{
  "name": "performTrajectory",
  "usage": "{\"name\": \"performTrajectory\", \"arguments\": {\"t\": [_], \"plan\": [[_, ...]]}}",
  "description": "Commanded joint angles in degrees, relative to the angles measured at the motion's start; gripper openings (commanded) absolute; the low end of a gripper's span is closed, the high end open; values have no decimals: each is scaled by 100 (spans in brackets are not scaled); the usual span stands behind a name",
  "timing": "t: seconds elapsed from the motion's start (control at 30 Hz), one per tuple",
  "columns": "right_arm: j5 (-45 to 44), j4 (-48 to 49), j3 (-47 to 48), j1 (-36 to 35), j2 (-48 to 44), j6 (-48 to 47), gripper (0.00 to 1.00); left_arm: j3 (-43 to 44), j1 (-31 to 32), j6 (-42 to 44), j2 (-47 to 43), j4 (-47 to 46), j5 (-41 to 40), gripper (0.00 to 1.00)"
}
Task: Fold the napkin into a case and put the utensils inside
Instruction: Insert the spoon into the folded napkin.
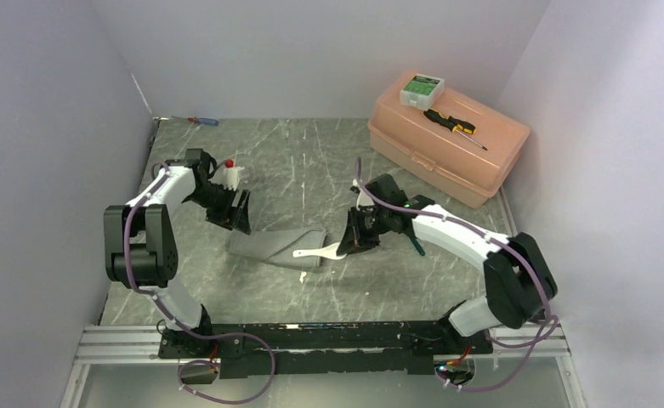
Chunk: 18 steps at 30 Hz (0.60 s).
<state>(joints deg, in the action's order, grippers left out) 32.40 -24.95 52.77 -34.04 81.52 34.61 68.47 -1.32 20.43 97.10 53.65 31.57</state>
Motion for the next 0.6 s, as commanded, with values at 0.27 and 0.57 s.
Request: {"name": "performTrajectory", "arguments": {"t": [0.27, 0.57], "plan": [[-765, -326, 654, -240, 1043, -76, 0, -394, -13, 209, 226, -590, -373, 64], [-1460, -255, 972, -477, 1494, 442, 0, -582, -17, 108, 257, -759, -171, 51]]}}
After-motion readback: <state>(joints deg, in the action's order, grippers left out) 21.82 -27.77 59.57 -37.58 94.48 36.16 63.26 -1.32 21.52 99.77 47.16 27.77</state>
